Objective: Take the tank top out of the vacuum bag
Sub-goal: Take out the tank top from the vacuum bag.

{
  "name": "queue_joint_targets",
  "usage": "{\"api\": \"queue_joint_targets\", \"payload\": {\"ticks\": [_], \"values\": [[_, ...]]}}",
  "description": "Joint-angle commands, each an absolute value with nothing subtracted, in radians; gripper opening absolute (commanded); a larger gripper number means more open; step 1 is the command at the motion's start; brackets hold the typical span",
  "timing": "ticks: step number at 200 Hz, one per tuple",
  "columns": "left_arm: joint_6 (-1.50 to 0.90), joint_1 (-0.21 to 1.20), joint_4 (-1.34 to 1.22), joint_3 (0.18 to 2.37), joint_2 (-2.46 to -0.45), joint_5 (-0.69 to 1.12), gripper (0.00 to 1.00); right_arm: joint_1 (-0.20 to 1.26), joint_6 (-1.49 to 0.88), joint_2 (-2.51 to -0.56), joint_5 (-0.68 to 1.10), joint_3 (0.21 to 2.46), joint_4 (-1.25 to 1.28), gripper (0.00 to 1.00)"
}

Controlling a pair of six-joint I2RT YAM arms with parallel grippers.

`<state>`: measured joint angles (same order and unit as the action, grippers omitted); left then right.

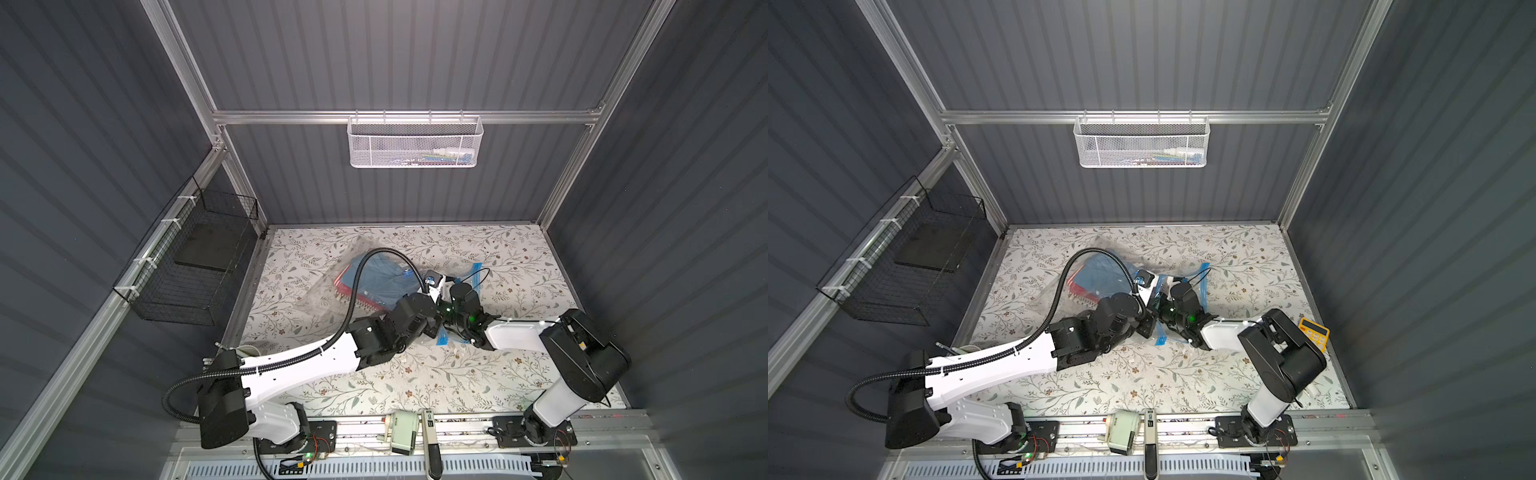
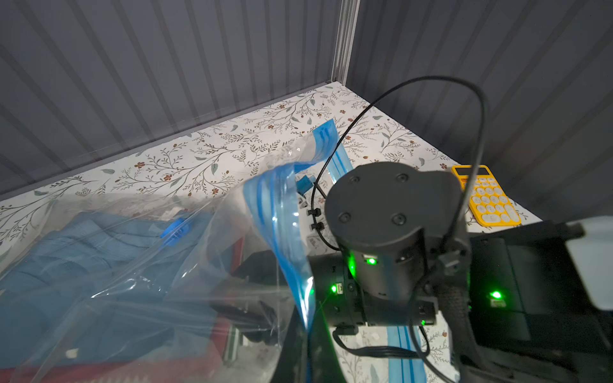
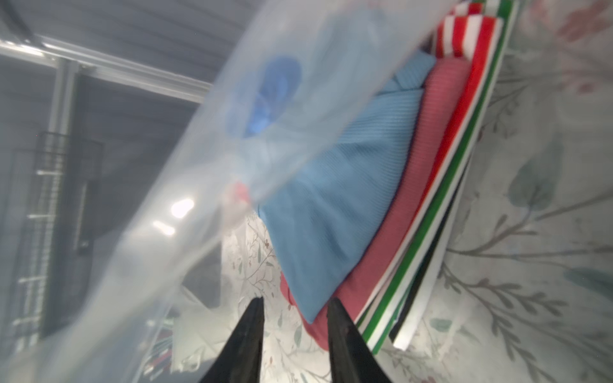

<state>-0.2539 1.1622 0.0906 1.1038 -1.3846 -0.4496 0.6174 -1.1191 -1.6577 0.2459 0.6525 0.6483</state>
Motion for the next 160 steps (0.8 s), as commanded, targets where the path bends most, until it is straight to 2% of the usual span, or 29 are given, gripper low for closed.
{"api": "queue_joint_targets", "payload": {"ticks": [1, 160], "values": [[-0.242, 1.157, 0.101, 1.121, -1.35, -0.487, 0.0, 0.611, -1.126, -1.694, 0.226, 0.685, 0.649, 0.34], [-0.203, 1.157, 0.101, 1.128, -1.349, -0.485, 0.0, 0.606, -1.165, -1.822, 0.215, 0.822, 0.488, 0.35]]}}
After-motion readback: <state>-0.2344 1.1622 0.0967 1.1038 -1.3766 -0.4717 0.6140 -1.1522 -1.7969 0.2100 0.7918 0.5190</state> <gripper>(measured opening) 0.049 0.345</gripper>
